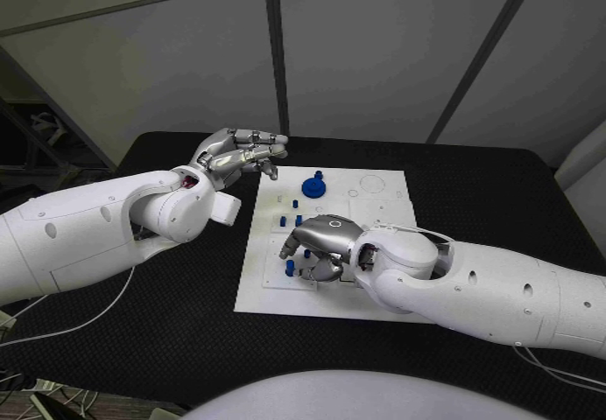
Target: Assemble the parts on the task board
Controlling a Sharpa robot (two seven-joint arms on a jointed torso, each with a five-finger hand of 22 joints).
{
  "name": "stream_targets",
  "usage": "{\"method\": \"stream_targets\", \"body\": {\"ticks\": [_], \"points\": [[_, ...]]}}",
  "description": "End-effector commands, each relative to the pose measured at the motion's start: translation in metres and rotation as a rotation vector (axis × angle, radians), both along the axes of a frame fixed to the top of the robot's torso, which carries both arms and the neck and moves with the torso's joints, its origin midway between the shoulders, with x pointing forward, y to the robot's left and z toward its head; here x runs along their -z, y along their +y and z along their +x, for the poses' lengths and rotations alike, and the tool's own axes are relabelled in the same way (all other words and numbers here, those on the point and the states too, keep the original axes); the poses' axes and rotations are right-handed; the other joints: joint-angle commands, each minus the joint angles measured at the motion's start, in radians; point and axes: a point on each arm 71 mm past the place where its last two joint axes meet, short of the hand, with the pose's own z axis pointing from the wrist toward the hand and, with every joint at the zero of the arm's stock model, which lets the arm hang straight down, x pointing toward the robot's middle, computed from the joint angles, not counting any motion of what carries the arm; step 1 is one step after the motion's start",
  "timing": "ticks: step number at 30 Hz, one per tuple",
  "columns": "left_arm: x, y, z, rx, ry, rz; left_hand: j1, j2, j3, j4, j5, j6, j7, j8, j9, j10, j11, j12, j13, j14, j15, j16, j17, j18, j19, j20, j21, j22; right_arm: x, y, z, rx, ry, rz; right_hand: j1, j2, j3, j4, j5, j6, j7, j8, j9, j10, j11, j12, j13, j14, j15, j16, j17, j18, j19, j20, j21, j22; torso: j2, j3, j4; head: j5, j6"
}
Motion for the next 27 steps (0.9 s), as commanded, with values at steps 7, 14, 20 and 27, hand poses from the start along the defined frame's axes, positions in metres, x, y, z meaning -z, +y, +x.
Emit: {"method": "stream_targets", "body": {"ticks": [7, 14, 20, 27], "points": [[-0.001, 0.001, 0.0, 0.008, -0.003, -0.007, 0.0, 0.007, -0.005, -0.002, -0.004, -0.001, 0.005, -0.004, 0.0, -0.005, -0.002, 0.005, -0.001, 0.007, 0.001, -0.004, -0.001, -0.016, 0.005, -0.002, -0.005, -0.001, -0.02, -0.013, -0.004, 0.011, -0.083, 0.234, 0.008, -0.003, -0.053, 0.002, -0.006, -0.015, -0.003, 0.003, 0.001, -0.021, 0.0, 0.034, 0.004, -0.016, 0.001, -0.019, -0.037, 0.025, -0.022, 0.003, -0.03, -0.035, 0.0, 0.0011, -0.0012, -0.004, 0.006], [-0.001, 0.002, 0.0, 0.005, -0.002, -0.006, 0.0, 0.007, -0.005, -0.002, -0.004, -0.001, 0.005, -0.004, 0.0, -0.005, -0.002, 0.005, -0.001, 0.007, 0.001, -0.004, -0.001, -0.016, 0.005, -0.002, -0.005, -0.001, -0.026, -0.07, 0.002, 0.194, 0.013, 0.278, -0.018, 0.015, -0.071, 0.036, 0.002, 0.079, 0.022, 0.045, 0.021, 0.154, -0.029, 0.147, 0.027, -0.003, -0.018, -0.008, -0.021, 0.023, -0.007, -0.01, -0.026, -0.027, -0.004, -0.0015, -0.0044, -0.027, 0.015], [-0.002, 0.004, -0.002, 0.002, 0.001, -0.008, 0.0, 0.007, -0.005, -0.002, -0.004, -0.001, 0.005, -0.004, 0.0, -0.005, -0.002, 0.005, -0.001, 0.007, 0.001, -0.004, -0.001, -0.016, 0.005, -0.002, -0.005, -0.001, -0.028, -0.134, 0.008, 0.425, 0.1, 0.238, -0.046, -0.043, -0.17, 0.06, -0.002, 0.124, -0.03, 0.084, 0.035, 0.378, -0.095, 0.444, 0.24, 0.05, -0.076, 0.082, 0.145, -0.007, 0.114, -0.063, 0.071, 0.107, -0.007, -0.0041, -0.0146, -0.052, 0.021], [-0.001, 0.004, -0.002, 0.002, 0.003, -0.01, 0.0, 0.008, -0.008, -0.002, -0.004, -0.001, 0.005, -0.005, 0.0, -0.007, -0.001, 0.007, -0.001, 0.008, 0.002, -0.006, -0.003, -0.016, 0.006, -0.002, -0.006, -0.003, -0.03, -0.179, -0.002, 0.577, 0.15, 0.179, -0.053, 0.004, -0.303, 0.158, 0.08, 0.094, -0.033, 0.154, 0.07, 0.382, -0.094, 1.157, 1.062, 0.076, -0.076, 0.176, 0.319, -0.029, 0.19, -0.067, 0.139, 0.204, -0.009, -0.0047, -0.021, -0.082, 0.025]]}}
